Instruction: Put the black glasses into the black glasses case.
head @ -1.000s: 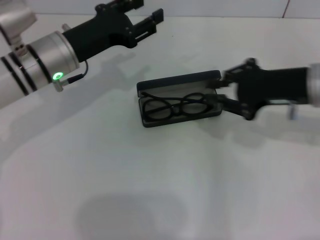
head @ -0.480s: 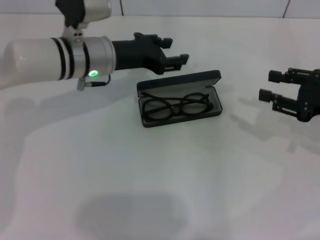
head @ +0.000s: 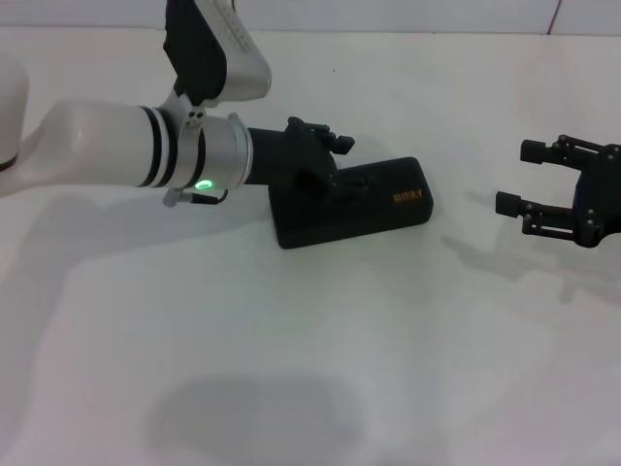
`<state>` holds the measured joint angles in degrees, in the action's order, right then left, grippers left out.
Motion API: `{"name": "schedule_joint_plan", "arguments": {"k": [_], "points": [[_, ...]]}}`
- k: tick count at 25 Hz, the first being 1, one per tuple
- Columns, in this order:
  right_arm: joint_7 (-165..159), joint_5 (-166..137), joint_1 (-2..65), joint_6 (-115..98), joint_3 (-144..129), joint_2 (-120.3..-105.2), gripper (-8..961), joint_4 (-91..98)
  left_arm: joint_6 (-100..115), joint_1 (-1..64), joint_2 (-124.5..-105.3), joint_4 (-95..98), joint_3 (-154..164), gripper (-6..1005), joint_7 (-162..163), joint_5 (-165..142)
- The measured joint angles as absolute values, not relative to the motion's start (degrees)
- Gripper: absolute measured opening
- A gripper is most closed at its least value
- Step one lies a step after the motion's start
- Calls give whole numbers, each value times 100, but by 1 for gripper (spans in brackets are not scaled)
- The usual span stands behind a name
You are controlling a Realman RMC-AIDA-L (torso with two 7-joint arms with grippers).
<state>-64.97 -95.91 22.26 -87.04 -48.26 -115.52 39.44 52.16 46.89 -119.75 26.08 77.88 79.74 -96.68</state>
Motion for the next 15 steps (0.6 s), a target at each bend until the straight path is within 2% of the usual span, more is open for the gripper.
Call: {"name": "schedule_joint_plan", "arguments": {"k": [9,15], "points": [[-6464,-9616,2275,-8835,-4828,-11553,765,3963,5405,4479,-11979,2742,7789,631,7804,-9194],[-6160,-9506,2404,-9652,-4831,-11585,770,3929,7281,3691,-11786,3592,7717,630,6835,-8243]]}}
